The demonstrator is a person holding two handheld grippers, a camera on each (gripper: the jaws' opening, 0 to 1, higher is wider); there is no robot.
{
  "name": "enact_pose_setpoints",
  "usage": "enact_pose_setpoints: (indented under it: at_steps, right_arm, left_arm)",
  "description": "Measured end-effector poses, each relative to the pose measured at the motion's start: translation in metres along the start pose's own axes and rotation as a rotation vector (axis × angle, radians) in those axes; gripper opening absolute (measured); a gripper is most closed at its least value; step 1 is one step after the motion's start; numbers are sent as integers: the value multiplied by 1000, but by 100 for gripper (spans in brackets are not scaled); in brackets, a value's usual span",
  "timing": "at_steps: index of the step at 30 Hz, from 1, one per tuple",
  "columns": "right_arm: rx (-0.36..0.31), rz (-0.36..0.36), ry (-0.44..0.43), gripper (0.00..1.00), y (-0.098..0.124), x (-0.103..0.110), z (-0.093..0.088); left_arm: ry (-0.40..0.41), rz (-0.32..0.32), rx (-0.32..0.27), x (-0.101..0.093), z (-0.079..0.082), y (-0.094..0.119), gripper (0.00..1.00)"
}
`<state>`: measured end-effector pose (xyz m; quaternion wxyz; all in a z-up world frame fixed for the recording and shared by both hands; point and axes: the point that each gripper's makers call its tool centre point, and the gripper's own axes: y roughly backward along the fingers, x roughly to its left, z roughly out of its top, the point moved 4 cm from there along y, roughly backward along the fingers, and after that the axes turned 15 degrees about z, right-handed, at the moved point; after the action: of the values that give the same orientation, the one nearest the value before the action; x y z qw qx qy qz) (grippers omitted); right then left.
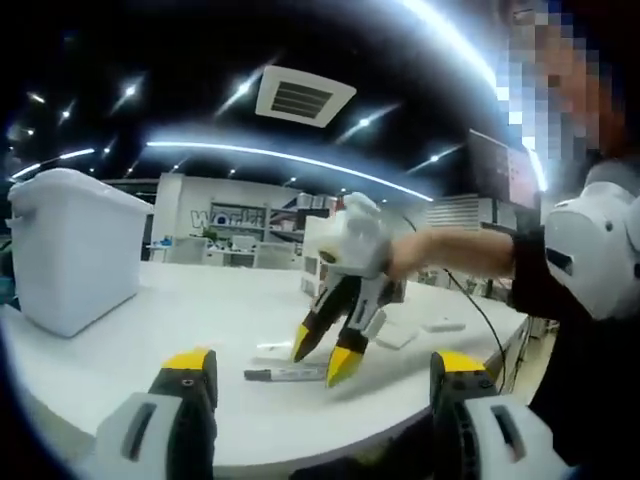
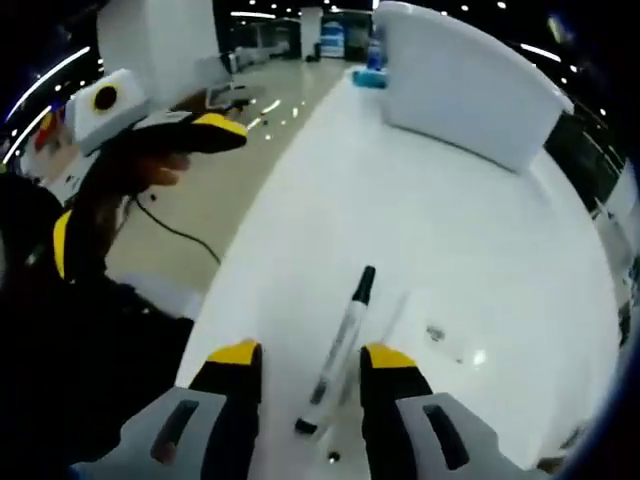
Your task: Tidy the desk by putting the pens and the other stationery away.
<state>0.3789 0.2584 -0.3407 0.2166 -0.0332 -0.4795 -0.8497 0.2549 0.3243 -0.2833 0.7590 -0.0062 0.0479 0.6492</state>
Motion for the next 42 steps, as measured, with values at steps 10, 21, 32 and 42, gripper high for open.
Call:
enact_pose_setpoints:
  at_steps: [10,21,32,42]
  right_arm:
    - [97,28,-87,21,-9,-11,-4]
    - [152,-34,-88,9,-10,-17,-3]
    - [127,-42,-95,8,-3,-4,-5]
    - [-69,-39,-131,8,47,15,-7]
  left_arm:
    - [-8,2,7,0,-1,0,86]
    - [-23,3,16,-5,-1,-1,86]
    - [-50,-2,40,-9,-1,3,87]
    - [-74,-15,89,-17,-5,-4,87]
